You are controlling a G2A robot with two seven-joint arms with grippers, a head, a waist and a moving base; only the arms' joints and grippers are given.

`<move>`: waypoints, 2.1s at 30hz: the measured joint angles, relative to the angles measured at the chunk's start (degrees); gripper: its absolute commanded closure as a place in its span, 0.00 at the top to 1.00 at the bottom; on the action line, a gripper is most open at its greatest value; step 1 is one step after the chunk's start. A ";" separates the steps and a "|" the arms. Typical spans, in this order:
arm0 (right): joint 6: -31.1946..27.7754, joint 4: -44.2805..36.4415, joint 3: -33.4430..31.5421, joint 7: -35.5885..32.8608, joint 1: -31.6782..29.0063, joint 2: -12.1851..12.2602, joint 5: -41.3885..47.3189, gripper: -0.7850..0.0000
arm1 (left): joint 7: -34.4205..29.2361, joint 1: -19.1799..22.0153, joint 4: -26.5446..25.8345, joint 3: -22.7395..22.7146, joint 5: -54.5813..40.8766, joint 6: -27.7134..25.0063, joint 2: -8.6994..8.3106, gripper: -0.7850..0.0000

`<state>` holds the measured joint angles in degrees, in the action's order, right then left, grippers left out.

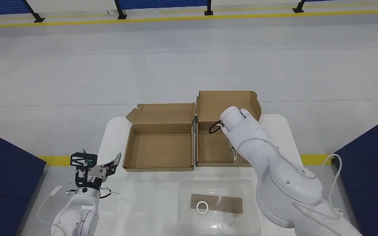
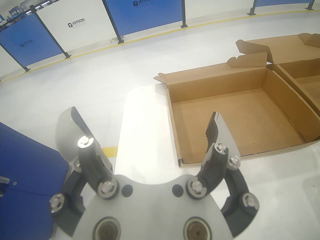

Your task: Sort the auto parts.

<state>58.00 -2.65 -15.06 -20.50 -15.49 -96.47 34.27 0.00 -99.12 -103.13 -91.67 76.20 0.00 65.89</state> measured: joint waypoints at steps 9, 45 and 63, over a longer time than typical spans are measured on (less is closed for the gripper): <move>-4.32 -1.66 -1.17 -7.48 5.30 0.32 -1.42 1.00 | 0.00 0.00 0.00 0.00 0.00 0.00 0.00 1.00; -36.67 2.65 -6.65 -35.77 11.58 4.77 2.62 1.00 | 0.00 0.00 0.00 0.00 0.00 0.00 0.00 1.00; -48.91 1.14 -12.53 -48.14 10.53 7.33 12.00 1.00 | 0.00 0.00 0.00 0.00 0.00 0.00 0.00 1.00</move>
<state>9.09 -1.51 -27.59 -68.64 -4.96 -89.14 46.26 0.00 -99.12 -103.13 -91.67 76.20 0.00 65.89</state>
